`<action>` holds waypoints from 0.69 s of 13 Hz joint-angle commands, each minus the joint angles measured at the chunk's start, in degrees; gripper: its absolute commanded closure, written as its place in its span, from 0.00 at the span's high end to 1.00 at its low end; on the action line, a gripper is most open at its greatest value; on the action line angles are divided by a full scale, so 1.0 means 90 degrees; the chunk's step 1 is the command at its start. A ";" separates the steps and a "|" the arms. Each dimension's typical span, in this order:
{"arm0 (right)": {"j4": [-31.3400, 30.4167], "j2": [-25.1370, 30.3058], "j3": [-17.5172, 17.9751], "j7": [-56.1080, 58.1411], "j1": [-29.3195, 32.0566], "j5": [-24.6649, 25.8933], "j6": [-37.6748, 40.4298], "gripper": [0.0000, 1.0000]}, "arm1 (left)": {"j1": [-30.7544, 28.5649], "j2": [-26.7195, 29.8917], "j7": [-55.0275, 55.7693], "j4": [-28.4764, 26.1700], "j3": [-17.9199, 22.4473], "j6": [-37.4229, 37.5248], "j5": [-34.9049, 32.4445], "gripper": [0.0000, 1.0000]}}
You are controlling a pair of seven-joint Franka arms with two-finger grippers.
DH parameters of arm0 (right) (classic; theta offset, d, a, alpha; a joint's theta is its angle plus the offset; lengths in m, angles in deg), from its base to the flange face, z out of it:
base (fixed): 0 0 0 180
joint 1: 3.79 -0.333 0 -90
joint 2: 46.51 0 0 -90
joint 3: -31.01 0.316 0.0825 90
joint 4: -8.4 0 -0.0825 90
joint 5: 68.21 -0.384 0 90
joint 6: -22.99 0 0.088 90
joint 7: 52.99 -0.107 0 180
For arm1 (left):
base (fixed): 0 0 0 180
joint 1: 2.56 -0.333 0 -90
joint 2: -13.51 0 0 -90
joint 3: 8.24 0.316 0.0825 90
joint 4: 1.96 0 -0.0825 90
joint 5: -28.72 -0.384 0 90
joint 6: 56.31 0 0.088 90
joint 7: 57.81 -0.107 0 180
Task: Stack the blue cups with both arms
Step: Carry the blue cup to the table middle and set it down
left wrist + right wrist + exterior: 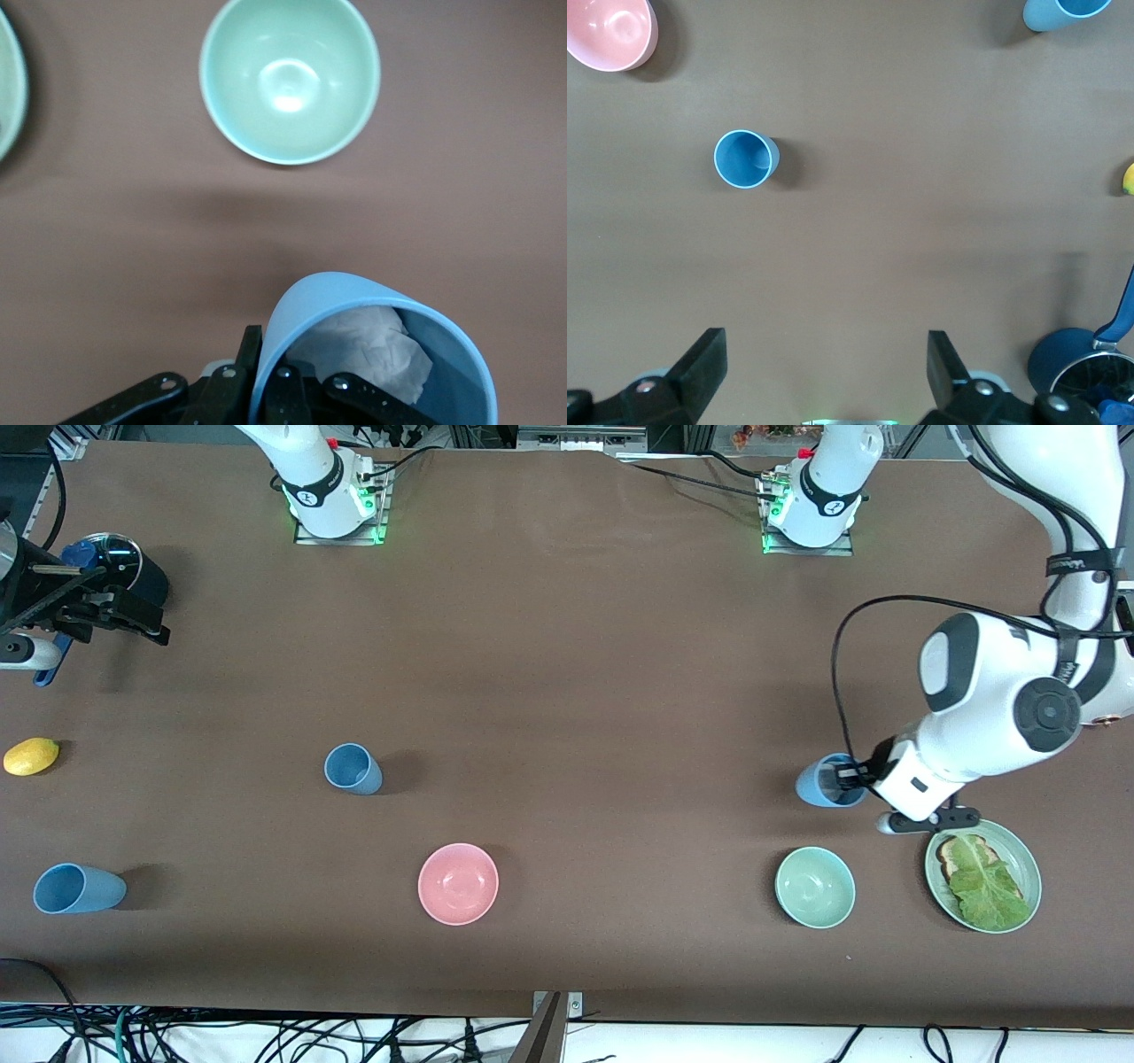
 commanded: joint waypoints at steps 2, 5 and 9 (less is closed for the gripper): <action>-0.0132 0.0144 0.0011 -0.0081 -0.0014 0.0040 -0.0025 1.00 | 0.0675 0.0098 0.1479 -0.0001 -0.0082 0.0138 0.0048 0.00; -0.0132 0.0144 0.0011 -0.0072 -0.0014 0.0040 -0.0025 1.00 | 0.1466 0.0069 0.2798 0.0008 -0.0072 0.0060 0.0038 0.00; -0.0122 0.0144 0.0011 -0.0072 -0.0014 0.0040 -0.0025 1.00 | 0.2530 -0.0048 0.4439 -0.0001 -0.0063 -0.0163 -0.0108 0.00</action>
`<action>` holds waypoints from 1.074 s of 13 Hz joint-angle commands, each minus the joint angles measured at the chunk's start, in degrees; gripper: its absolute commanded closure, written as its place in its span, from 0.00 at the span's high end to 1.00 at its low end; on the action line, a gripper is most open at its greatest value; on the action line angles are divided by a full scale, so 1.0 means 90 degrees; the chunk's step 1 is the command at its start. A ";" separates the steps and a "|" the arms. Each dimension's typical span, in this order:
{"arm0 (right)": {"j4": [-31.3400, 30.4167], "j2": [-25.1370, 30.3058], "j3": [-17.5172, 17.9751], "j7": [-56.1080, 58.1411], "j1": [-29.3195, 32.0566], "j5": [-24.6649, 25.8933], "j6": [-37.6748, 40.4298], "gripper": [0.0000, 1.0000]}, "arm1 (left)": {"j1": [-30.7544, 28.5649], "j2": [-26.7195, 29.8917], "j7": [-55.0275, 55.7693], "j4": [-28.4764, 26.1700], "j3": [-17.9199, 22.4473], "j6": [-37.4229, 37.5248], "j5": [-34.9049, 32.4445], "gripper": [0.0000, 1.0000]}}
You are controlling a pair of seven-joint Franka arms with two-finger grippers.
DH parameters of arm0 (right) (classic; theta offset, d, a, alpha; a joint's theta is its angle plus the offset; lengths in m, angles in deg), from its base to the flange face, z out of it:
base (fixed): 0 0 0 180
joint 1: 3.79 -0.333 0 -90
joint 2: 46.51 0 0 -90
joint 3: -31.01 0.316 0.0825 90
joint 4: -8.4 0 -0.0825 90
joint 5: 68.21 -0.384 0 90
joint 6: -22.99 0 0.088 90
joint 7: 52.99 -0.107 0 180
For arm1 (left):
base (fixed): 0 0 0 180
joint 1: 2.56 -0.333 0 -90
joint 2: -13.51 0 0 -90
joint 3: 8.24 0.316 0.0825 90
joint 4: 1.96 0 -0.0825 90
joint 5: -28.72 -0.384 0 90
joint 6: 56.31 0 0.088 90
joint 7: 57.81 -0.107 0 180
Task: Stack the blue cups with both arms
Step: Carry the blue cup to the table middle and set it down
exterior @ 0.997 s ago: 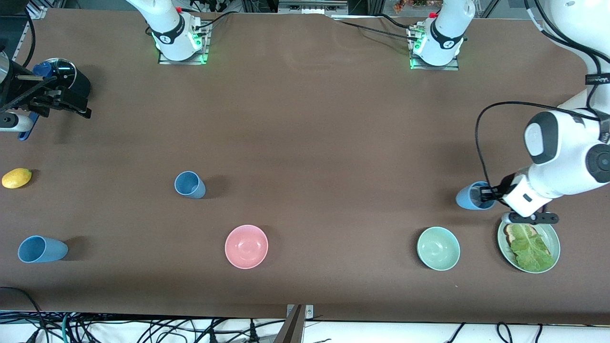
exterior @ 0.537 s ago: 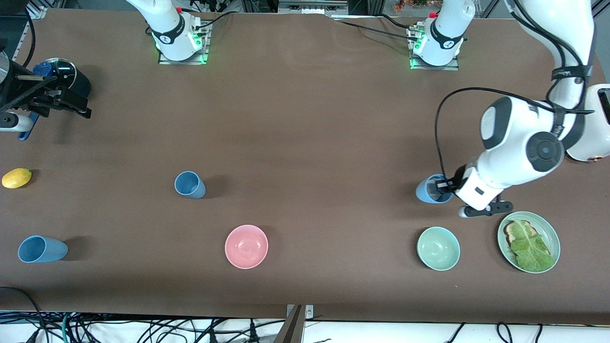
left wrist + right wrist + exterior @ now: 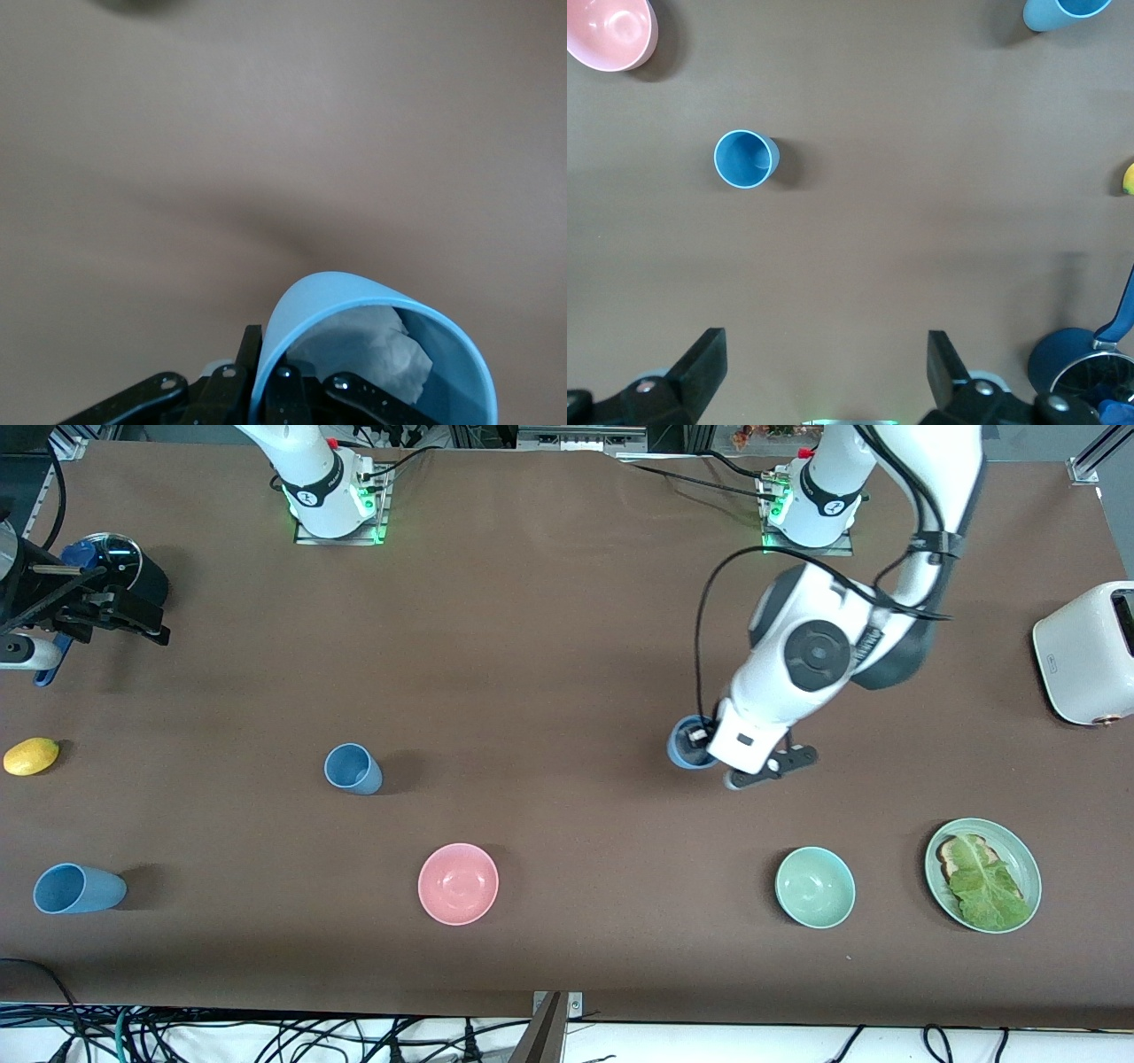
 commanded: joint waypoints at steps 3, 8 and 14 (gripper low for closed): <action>-0.0132 0.0144 0.0010 -0.0081 -0.0013 0.0040 -0.0025 1.00 | 0.1102 -0.0345 0.1701 0.0001 0.0124 -0.0595 -0.0284 0.00; -0.0132 0.0144 0.0020 -0.0081 -0.0013 0.0040 -0.0035 1.00 | 0.1454 -0.0863 0.2455 0.0001 0.0124 -0.1358 -0.0520 0.00; -0.0229 0.0037 0.0185 -0.0246 -0.0062 0.0040 -0.0287 1.00 | 0.1484 -0.1205 0.2749 0.0001 0.0124 -0.1856 -0.0598 0.00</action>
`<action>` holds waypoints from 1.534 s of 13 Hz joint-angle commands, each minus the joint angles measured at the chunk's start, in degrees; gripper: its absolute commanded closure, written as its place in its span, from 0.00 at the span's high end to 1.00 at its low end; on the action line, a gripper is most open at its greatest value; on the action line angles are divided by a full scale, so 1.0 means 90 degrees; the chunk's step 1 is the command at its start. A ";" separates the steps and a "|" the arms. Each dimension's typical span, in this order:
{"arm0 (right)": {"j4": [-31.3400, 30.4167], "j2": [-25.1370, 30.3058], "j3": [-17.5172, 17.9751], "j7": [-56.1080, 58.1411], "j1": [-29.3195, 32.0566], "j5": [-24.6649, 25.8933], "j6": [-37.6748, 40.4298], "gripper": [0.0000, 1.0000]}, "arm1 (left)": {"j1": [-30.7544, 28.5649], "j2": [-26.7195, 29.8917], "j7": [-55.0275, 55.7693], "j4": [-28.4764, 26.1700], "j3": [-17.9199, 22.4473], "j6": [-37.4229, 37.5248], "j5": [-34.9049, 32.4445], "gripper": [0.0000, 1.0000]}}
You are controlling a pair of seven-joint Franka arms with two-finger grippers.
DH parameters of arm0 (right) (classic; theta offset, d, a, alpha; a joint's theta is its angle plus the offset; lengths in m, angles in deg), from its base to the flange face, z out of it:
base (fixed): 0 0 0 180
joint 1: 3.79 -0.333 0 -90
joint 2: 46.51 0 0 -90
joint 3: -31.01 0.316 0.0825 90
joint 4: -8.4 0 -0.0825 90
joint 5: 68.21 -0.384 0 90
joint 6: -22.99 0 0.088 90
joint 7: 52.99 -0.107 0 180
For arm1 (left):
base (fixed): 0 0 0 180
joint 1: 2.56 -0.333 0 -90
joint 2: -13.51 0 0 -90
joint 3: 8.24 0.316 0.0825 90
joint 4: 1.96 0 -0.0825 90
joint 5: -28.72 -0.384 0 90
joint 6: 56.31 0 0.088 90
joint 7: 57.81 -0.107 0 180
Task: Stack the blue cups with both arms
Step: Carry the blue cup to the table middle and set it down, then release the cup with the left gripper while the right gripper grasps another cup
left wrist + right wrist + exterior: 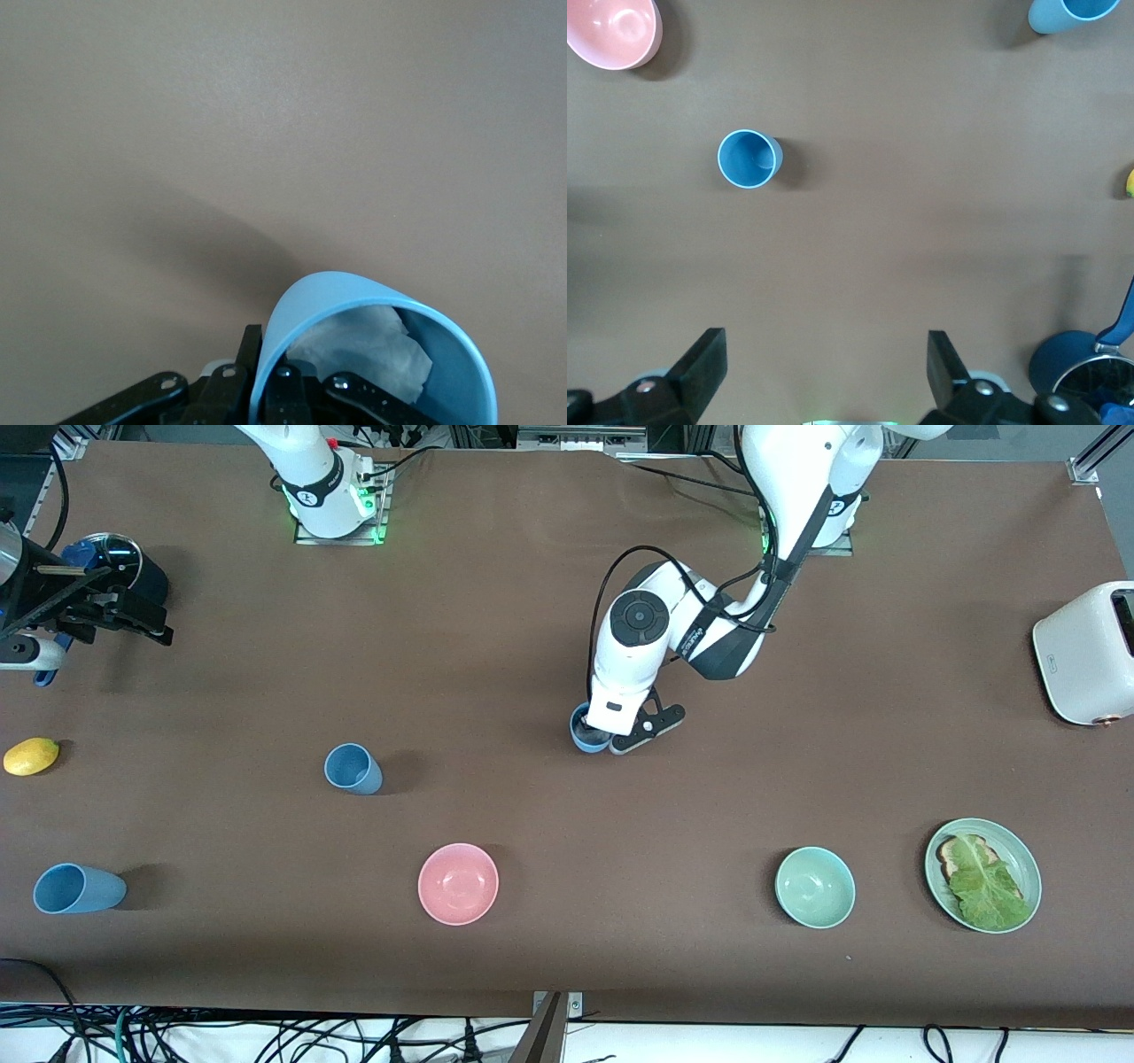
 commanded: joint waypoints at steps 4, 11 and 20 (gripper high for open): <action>-0.1012 -0.0091 0.1001 -0.1573 -0.0043 0.0040 -0.1534 1.00 | 0.0097 -0.0229 0.0304 0.0039 0.0103 -0.0351 -0.0146 0.00; -0.2039 -0.1387 0.1325 -0.2172 -0.0219 0.0050 -0.4219 1.00 | 0.0087 -0.0415 0.0421 0.0039 0.0103 -0.0673 -0.0147 0.06; -0.1571 -0.2620 0.1315 -0.2133 -0.0522 0.0568 -0.5248 1.00 | 0.0048 -0.0269 0.0607 0.0039 0.0122 -0.0595 -0.0156 0.81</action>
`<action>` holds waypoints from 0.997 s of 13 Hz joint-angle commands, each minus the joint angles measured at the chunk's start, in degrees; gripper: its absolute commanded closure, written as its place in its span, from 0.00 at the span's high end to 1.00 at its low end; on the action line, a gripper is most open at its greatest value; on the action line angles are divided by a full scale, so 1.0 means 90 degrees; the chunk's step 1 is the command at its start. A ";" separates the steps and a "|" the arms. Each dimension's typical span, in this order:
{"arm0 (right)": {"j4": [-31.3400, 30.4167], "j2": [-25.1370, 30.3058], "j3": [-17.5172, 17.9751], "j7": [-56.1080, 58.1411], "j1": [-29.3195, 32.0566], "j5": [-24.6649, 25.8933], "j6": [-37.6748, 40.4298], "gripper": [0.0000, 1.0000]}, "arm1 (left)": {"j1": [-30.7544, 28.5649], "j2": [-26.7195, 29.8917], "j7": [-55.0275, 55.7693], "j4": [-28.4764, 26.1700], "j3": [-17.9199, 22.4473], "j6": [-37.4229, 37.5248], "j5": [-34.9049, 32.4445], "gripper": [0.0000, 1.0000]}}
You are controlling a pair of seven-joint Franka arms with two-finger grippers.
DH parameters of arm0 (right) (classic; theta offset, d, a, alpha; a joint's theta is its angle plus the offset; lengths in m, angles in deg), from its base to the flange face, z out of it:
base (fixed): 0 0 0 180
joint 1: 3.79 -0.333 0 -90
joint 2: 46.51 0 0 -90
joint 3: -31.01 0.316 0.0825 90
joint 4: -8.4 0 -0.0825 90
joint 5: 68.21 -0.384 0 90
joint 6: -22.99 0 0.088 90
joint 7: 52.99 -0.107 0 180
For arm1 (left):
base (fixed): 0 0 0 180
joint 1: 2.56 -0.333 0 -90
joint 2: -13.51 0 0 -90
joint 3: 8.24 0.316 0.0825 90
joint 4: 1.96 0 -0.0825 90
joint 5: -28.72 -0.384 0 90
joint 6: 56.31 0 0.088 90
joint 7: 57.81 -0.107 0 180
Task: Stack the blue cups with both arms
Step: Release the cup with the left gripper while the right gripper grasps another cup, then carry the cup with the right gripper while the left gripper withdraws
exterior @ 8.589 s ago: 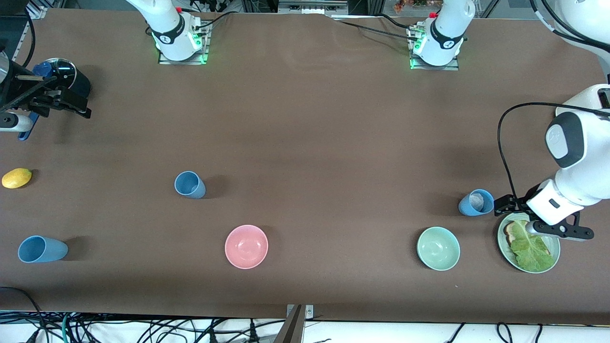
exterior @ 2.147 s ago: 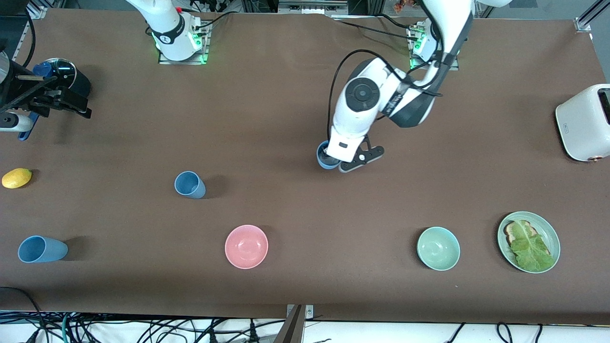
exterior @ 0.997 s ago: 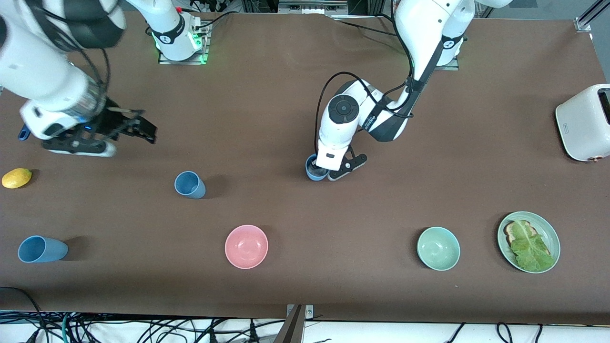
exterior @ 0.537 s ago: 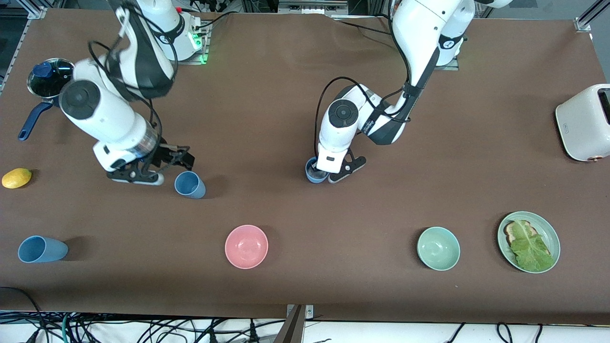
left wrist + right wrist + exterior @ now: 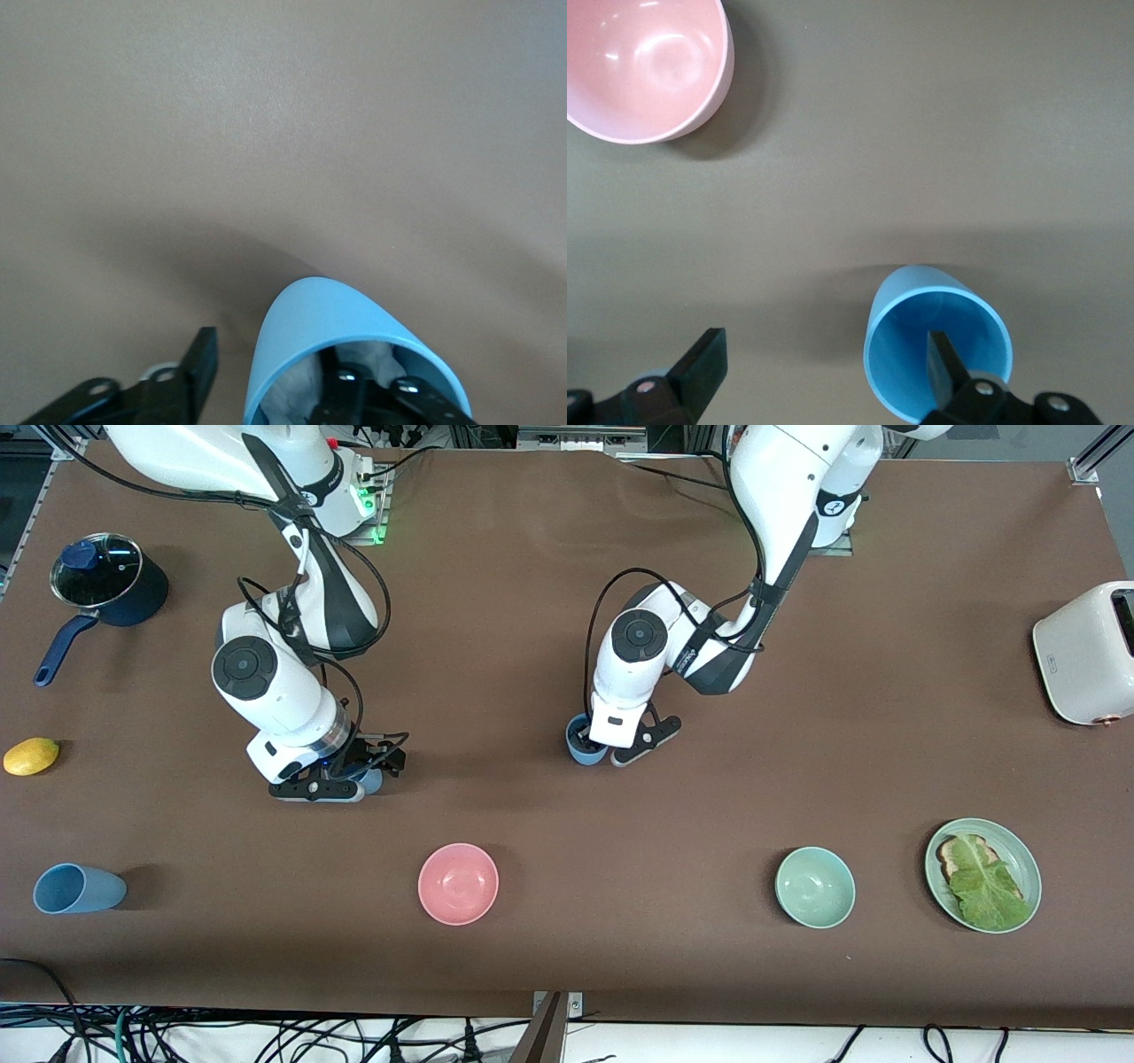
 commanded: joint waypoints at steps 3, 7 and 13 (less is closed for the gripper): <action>0.0493 -0.0506 -0.0031 -0.0030 -0.0001 0.0167 0.0034 1.00 | 0.0028 0.0252 0.0233 0.0008 0.0059 0.0266 -0.0154 0.82; 0.0435 -0.0585 -0.0031 -0.0040 -0.0011 0.0177 0.0083 1.00 | 0.0028 0.0408 0.0281 0.0008 0.0010 0.0560 -0.0154 0.82; 0.0288 -0.0585 -0.0031 -0.0040 -0.0011 0.0177 0.0170 0.83 | 0.0008 0.0672 0.0594 0.0018 -0.0234 0.1175 -0.0145 0.83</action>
